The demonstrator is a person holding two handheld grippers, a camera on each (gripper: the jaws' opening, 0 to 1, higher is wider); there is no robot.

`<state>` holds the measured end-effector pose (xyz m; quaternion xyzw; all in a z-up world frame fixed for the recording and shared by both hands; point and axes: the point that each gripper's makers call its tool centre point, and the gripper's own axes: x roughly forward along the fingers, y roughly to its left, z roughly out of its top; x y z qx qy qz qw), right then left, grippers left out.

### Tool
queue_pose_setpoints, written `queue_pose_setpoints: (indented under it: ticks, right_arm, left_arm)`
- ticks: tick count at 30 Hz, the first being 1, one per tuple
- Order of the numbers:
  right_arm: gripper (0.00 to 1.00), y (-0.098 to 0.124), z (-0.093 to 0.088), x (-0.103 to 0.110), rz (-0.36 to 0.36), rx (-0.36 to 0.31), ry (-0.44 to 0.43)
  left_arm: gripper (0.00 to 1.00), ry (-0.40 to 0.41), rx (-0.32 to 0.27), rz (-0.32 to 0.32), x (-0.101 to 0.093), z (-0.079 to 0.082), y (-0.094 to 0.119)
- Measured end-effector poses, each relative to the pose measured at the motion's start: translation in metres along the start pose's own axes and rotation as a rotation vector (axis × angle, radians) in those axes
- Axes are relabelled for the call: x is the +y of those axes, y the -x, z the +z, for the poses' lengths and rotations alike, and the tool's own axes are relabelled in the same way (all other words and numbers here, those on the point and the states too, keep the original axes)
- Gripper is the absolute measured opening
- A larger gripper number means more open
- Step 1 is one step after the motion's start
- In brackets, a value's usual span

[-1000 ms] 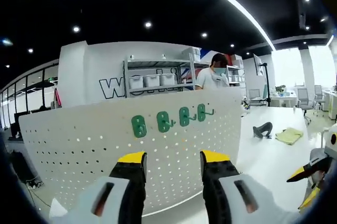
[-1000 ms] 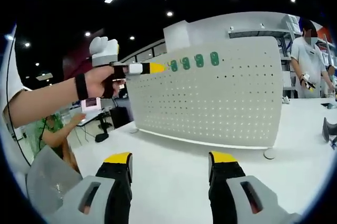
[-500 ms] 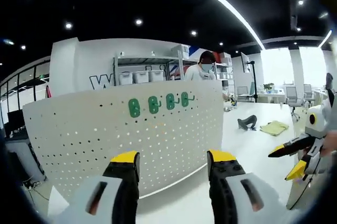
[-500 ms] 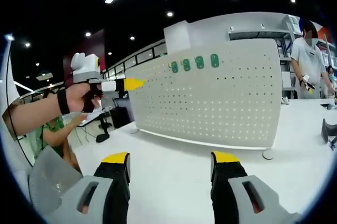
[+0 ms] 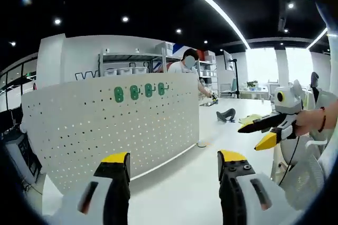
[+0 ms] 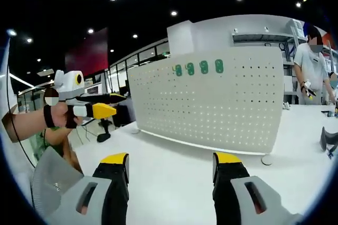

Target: Insert the hook assembly into the mounting plate slot until the hook locks in place.

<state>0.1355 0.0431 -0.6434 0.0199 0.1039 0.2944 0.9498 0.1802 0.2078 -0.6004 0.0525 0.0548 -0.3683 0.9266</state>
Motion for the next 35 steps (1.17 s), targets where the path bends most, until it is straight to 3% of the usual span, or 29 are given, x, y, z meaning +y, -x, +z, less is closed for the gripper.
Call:
queue_pose_setpoints:
  ticks: [4, 9, 14, 25, 35]
  right_arm:
    - [0.68, 0.002, -0.005, 0.001, 0.004, 0.027, 0.01]
    - [0.7, 0.006, 0.004, 0.001, -0.004, 0.011, 0.006]
    - [0.73, 0.007, 0.008, 0.007, 0.003, 0.014, 0.018]
    - [0.74, 0.008, 0.011, 0.014, -0.004, 0.014, 0.023]
    - [0.74, 0.006, 0.012, 0.014, -0.016, 0.016, 0.018]
  left_arm:
    - [0.75, 0.002, 0.016, -0.039, -0.006, -0.008, 0.011]
    - [0.8, 0.005, 0.025, -0.081, -0.012, -0.014, 0.033]
    - [0.82, 0.042, -0.009, -0.078, -0.013, -0.015, 0.053]
    - [0.82, 0.024, 0.02, -0.072, -0.014, -0.019, 0.074]
    - [0.81, 0.033, 0.014, -0.035, -0.001, -0.02, 0.087]
